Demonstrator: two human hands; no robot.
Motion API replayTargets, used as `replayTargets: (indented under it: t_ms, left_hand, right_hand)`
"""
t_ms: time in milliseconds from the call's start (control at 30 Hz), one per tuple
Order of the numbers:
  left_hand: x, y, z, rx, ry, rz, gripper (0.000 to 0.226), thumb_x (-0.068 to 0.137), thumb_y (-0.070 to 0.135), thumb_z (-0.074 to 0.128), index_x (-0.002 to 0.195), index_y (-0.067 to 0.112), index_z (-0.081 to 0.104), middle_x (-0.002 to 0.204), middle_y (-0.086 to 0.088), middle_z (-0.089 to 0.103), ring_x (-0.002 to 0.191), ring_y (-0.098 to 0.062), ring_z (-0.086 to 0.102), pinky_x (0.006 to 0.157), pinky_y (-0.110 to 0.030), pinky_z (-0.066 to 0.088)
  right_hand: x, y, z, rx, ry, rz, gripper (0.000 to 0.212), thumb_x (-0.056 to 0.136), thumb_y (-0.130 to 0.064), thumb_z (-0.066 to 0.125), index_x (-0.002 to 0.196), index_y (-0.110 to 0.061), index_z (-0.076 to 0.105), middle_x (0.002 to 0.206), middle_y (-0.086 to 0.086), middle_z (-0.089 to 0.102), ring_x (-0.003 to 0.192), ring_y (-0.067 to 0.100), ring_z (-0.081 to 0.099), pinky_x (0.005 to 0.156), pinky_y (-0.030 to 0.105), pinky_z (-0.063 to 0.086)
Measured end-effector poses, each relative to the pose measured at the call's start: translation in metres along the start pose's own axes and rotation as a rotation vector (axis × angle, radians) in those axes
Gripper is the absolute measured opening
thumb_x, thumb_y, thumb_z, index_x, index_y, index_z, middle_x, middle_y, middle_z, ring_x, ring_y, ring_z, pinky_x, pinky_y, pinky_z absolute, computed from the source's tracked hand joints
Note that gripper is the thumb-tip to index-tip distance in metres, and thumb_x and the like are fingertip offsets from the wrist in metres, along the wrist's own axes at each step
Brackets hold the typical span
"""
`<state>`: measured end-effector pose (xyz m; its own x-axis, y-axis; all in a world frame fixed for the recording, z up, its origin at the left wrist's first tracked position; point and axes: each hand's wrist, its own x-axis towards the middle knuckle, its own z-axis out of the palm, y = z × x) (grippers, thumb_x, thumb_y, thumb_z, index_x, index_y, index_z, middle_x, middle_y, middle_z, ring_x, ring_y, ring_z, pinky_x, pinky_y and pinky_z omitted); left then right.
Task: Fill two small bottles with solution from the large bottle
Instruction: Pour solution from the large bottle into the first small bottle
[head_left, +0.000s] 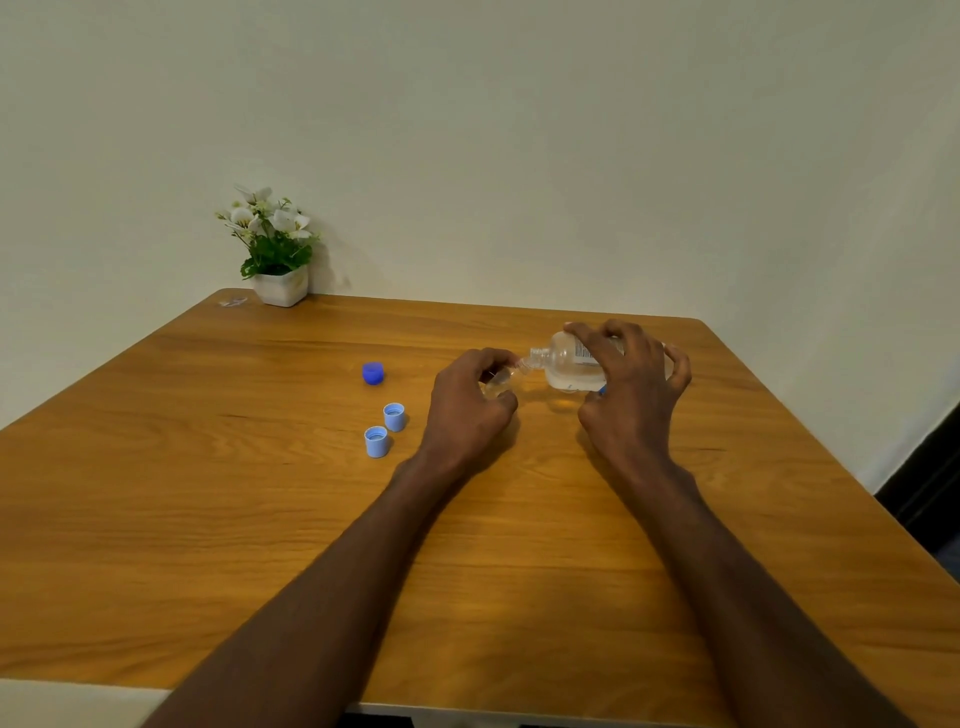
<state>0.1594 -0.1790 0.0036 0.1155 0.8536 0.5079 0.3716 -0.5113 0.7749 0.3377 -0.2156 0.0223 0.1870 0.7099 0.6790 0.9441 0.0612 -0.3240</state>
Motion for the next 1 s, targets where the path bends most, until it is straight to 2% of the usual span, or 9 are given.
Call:
replayTargets:
  t_ms: [1000]
  left_hand:
    - [-0.0001, -0.0029, 0.0005, 0.003, 0.003, -0.011, 0.047, 0.083, 0.004, 0.073, 0.128, 0.017, 0.069, 0.116, 0.011, 0.068, 0.102, 0.005, 0.06, 0.083, 0.001, 0.042]
  right_hand:
    - [-0.0003, -0.0007, 0.0009, -0.014, 0.002, -0.005, 0.092, 0.067, 0.001, 0.082, 0.145, -0.04, 0.056, 0.141, -0.003, 0.051, 0.138, 0.021, 0.043, 0.12, 0.05, 0.014]
